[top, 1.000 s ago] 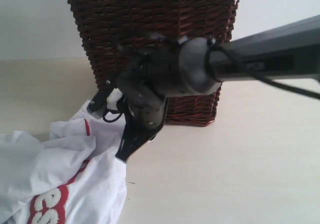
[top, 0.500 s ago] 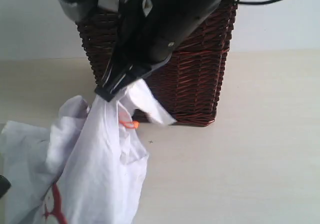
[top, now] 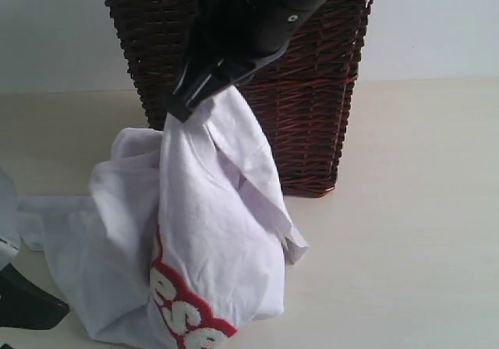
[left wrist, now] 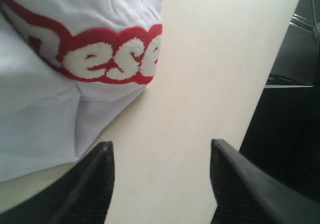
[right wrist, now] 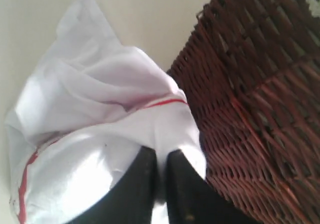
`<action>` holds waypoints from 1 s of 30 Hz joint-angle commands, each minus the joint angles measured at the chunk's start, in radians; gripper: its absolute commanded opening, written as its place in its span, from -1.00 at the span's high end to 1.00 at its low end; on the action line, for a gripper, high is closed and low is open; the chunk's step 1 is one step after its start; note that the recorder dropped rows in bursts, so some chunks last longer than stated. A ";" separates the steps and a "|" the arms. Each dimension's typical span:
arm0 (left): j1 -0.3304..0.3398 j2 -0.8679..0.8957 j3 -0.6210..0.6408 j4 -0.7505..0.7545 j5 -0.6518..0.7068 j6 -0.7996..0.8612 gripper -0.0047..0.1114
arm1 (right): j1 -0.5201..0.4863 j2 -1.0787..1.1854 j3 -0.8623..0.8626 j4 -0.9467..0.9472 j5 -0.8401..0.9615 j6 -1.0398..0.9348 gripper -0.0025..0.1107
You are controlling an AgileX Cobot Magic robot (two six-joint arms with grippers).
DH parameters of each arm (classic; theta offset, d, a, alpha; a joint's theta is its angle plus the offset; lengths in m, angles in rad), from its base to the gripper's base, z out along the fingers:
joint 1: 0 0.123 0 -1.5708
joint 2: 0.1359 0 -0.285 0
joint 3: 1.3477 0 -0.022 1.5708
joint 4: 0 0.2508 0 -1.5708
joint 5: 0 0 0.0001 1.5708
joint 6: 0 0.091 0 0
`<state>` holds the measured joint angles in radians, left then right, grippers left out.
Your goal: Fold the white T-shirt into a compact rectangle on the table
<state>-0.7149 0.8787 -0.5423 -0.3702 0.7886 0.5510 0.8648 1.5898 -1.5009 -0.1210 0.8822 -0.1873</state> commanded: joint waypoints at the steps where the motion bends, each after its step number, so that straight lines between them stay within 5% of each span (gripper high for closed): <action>1: -0.003 -0.006 0.008 -0.002 -0.019 0.011 -0.06 | -0.001 0.076 -0.010 -0.211 0.119 0.175 0.38; 6: -0.003 -0.006 0.008 -0.001 -0.017 0.002 -0.06 | -0.001 0.135 -0.010 -0.412 0.272 0.345 0.06; 13: -0.003 -0.006 0.008 0.010 -0.017 -0.031 -0.06 | -0.001 0.076 0.021 -0.143 0.304 0.233 0.05; 18: -0.003 -0.006 0.008 0.039 -0.017 -0.066 -0.06 | -0.001 -0.035 0.183 -0.169 0.248 0.332 0.11; 24: -0.003 -0.008 0.008 0.041 -0.015 -0.090 -0.06 | -0.001 -0.249 0.595 -0.090 -0.071 0.404 0.14; 26: -0.003 -0.008 0.008 0.041 -0.015 -0.090 -0.06 | -0.001 -0.263 0.710 -0.094 -0.336 0.462 0.14; 30: -0.003 -0.008 0.008 0.043 -0.017 -0.090 -0.06 | -0.166 -0.072 0.734 -0.066 -0.594 0.557 -0.09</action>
<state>-0.7149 0.8787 -0.5357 -0.3326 0.7815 0.4706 0.7760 1.4334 -0.7552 -0.2088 0.3623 0.3488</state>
